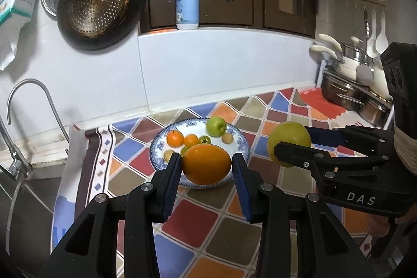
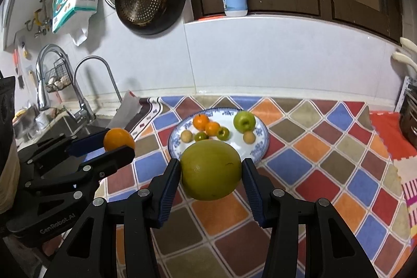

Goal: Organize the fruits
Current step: 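Carry both fruits onto the plate and open both tools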

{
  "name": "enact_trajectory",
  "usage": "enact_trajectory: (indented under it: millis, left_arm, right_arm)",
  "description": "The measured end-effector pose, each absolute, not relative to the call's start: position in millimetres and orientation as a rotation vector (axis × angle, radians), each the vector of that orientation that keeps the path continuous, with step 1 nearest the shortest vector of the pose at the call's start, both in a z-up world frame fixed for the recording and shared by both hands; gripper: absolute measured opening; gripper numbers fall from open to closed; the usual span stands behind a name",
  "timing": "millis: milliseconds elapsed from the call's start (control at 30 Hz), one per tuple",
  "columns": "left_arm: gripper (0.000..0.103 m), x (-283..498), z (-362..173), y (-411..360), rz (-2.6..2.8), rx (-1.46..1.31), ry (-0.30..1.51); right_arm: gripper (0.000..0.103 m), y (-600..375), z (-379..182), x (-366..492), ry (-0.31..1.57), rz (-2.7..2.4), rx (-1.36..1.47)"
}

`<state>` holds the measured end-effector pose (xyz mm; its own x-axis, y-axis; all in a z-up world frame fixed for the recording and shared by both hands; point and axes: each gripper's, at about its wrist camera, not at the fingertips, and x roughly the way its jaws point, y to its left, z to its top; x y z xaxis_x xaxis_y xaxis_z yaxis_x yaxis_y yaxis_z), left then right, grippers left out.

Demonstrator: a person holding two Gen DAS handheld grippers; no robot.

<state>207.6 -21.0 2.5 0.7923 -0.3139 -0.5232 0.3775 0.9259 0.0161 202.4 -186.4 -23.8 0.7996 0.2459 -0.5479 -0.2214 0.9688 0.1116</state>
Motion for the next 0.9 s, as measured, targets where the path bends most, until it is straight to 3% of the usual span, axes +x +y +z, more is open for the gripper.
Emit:
enact_trajectory:
  millis: [400,900]
  left_arm:
    - [0.040,257,-11,-20,-0.325,0.122,0.593]
    - [0.040,318,-55,-24,-0.301,0.124,0.704]
  right_arm:
    - [0.049,-188,-20,254,0.583,0.226,0.014]
    - [0.049,-190,-59,328,0.683,0.230,0.017]
